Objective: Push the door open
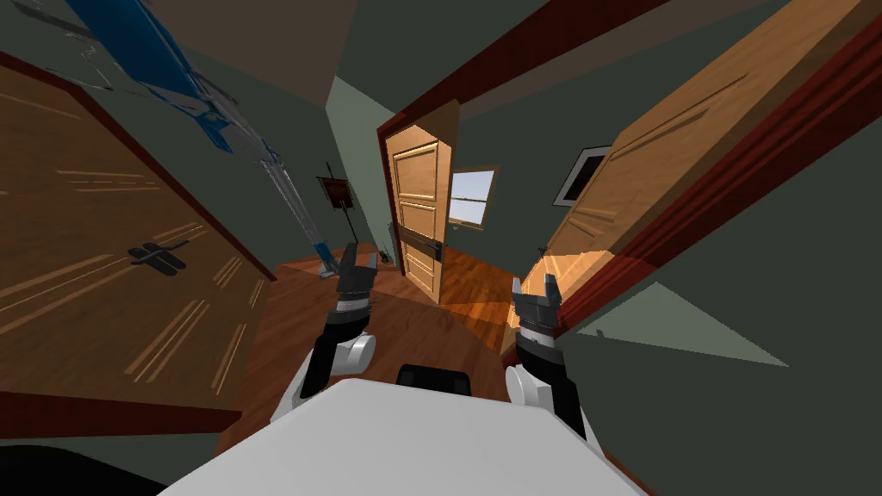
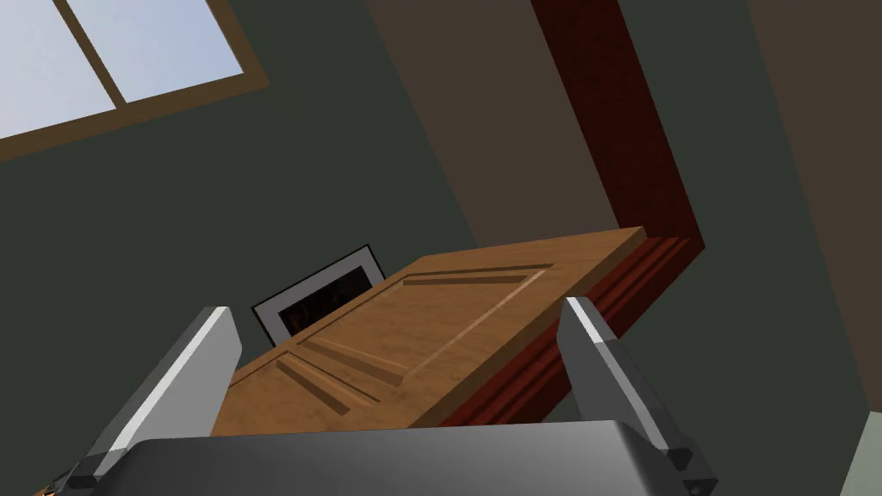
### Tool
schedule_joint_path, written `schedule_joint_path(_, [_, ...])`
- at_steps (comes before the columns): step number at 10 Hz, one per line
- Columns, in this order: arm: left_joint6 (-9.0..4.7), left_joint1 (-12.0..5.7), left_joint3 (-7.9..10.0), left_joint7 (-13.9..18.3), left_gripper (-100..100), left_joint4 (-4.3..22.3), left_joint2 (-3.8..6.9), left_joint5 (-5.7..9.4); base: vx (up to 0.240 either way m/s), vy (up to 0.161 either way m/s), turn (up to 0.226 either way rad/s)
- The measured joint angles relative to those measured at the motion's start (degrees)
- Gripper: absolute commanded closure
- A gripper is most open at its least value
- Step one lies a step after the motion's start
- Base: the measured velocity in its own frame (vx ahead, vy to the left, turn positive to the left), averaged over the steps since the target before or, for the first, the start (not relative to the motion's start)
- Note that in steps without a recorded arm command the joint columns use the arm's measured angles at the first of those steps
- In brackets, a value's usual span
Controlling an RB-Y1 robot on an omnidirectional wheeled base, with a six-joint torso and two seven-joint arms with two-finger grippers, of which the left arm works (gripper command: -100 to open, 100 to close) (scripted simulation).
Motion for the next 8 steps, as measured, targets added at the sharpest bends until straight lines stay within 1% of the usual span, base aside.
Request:
schedule_joint_path(1, [-0.80, -0.68, -0.29, 0.36, -100, 1.25, 0.23, -0.03, 0.115, 0.083, -0.065])
schedule_joint_path(2, [0.35, -1.44, -0.49, 0.34, -100, 2.20, 0.73, -0.01, 0.138, 0.114, -0.086])
schedule_joint_path(3, [0.95, -1.96, -0.83, 0.49, -100, 3.58, 1.27, 0.04, 0.142, 0.101, -0.076])
schedule_joint_path(4, [1.15, -1.98, -1.60, 0.51, -100, 4.47, 1.49, -0.12, 0.113, 0.074, -0.059])
schedule_joint_path(5, [1.16, -2.73, -1.67, 0.71, -100, 6.02, 1.94, -0.01, 0.095, 0.050, -0.068])
schedule_joint_path(7, [1.63, -3.74, -2.16, 1.11, -100, 8.26, 2.67, 0.07, 0.092, 0.063, -0.064])
schedule_joint_path(8, [2.05, -4.63, -2.47, 1.23, -100, 9.55, 2.87, 0.03, 0.079, 0.093, -0.071])
